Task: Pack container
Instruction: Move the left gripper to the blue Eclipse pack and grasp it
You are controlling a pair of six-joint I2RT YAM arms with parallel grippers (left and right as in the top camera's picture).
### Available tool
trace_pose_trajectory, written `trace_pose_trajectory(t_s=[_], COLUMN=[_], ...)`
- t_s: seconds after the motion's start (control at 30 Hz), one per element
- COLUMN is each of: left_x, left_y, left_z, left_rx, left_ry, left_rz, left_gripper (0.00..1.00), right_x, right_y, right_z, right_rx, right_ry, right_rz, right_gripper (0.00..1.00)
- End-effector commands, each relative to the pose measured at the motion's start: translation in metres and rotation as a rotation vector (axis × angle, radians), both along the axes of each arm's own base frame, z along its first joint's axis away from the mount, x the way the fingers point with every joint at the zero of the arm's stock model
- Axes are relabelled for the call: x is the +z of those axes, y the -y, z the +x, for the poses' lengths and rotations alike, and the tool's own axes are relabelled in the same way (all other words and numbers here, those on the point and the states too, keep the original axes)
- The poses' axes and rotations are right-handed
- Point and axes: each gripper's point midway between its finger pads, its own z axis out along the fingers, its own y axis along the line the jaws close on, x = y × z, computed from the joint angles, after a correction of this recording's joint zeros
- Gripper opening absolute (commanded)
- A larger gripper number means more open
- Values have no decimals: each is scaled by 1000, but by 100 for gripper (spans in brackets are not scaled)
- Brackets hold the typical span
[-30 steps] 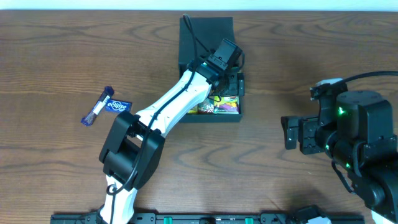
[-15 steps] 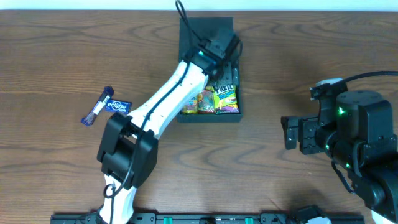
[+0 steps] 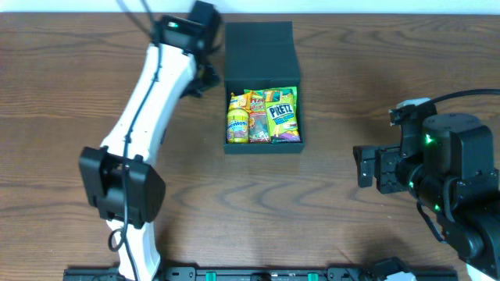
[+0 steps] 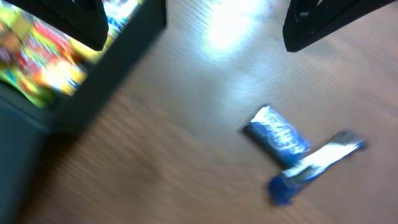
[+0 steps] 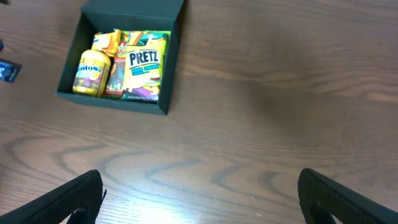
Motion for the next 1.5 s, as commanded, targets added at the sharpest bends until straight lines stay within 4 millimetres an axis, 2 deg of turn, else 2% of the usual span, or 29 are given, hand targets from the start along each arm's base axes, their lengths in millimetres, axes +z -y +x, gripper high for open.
trace_pose_trajectory(t_s=[0.0,0.17,0.27,0.5,0.6,0.8,1.0,1.33,1.47], left_x=[12,9,-2,-47,-63,-94,-128,-162,-167], left_y=[-28,-53,-63,-65,-72,-78,-82,-96,-96], left_z=[1,1,-6,-20,-24,-37,-37,-36,-37], left_rx=[168,236,298,341,357,383,419,487,496], left_ry=[45,33,-4,-96,-116,-162,-135,-71,-66], left_rz=[0,-9,-21,-78,-71,-90,-113,-131,-133], left_gripper=[91,92,92,91,85,85,84,81,73], right_x=[0,0,0,0,0,0,0,0,0], right_y=[3,3,3,3,3,3,3,3,3], right_z=[0,0,0,0,0,0,0,0,0], right_rx=[-1,-1,-1,-1,-1,-1,-1,-1,-1], right_ry=[4,4,4,4,4,4,4,4,4], right_rz=[-12,-12,-12,-12,-12,-12,-12,-12,-12], right_gripper=[99,99,99,99,99,99,99,99,99])
